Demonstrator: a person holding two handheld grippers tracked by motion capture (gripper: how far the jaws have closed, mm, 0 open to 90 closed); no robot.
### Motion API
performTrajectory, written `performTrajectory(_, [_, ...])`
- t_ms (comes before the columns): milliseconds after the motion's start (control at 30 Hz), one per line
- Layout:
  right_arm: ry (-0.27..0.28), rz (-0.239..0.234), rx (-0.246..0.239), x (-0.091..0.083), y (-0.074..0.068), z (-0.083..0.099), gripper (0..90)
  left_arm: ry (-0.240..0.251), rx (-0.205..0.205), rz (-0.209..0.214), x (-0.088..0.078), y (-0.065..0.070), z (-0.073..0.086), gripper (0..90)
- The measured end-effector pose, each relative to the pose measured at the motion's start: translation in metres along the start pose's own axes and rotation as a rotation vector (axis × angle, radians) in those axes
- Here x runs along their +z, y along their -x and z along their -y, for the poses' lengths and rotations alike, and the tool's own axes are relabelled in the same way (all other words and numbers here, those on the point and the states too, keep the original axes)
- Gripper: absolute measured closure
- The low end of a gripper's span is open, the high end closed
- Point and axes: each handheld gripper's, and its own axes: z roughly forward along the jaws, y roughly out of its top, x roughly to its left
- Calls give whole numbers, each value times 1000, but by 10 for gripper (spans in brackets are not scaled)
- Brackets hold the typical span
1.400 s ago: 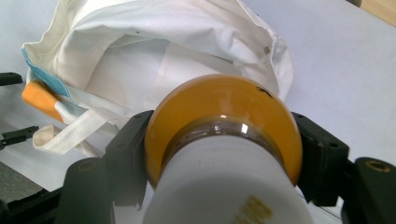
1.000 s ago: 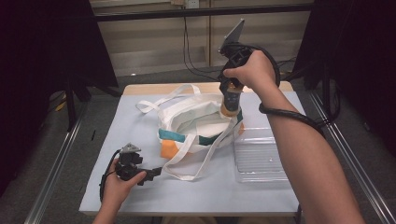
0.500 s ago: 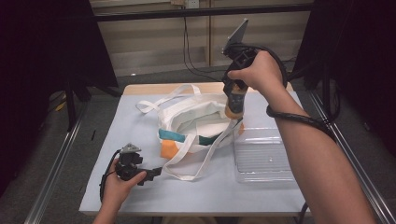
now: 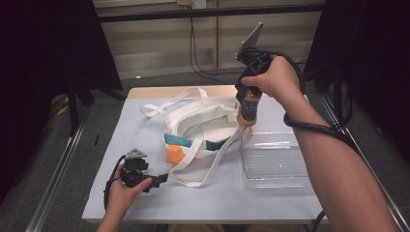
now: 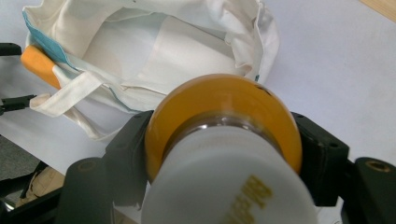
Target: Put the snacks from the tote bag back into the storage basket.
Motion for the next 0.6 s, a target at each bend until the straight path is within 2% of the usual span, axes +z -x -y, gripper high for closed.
performTrajectory(67, [-7,3,0,0,1,3,307,8,-12,-1,1,1,0,43])
performTrajectory(267, [-14,-3,-6,1,6,10,307,10,-11,-3,1,2,0,43])
performTrajectory(600, [-37,-7,-24,8,5,17,307,10,-12,-1,1,2,0,43])
